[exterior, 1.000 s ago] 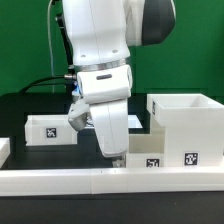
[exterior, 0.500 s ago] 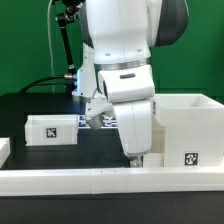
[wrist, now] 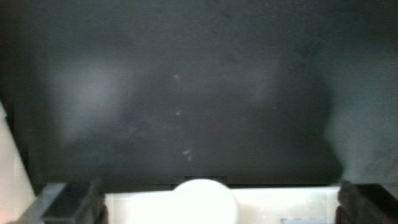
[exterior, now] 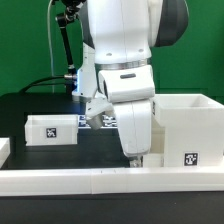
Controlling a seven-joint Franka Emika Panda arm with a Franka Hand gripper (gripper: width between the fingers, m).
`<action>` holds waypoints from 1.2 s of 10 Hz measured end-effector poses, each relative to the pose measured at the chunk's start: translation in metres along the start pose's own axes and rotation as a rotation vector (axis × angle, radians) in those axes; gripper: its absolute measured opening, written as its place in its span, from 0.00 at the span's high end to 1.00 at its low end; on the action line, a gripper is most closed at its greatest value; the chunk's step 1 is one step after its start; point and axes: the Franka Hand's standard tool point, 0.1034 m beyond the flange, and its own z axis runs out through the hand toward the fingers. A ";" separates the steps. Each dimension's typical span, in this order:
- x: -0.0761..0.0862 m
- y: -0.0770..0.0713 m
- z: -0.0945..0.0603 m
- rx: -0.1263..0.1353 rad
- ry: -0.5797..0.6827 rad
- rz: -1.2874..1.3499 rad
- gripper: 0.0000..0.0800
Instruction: Assemble drawer
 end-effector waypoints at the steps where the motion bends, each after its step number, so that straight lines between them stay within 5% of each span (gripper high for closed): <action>1: 0.000 0.000 0.000 0.000 0.000 0.000 0.19; 12: 0.000 0.002 -0.001 -0.010 -0.060 0.033 0.19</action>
Offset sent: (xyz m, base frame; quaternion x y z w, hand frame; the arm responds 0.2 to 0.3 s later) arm 0.0024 0.0068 0.0168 -0.0013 0.0030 -0.0252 0.9997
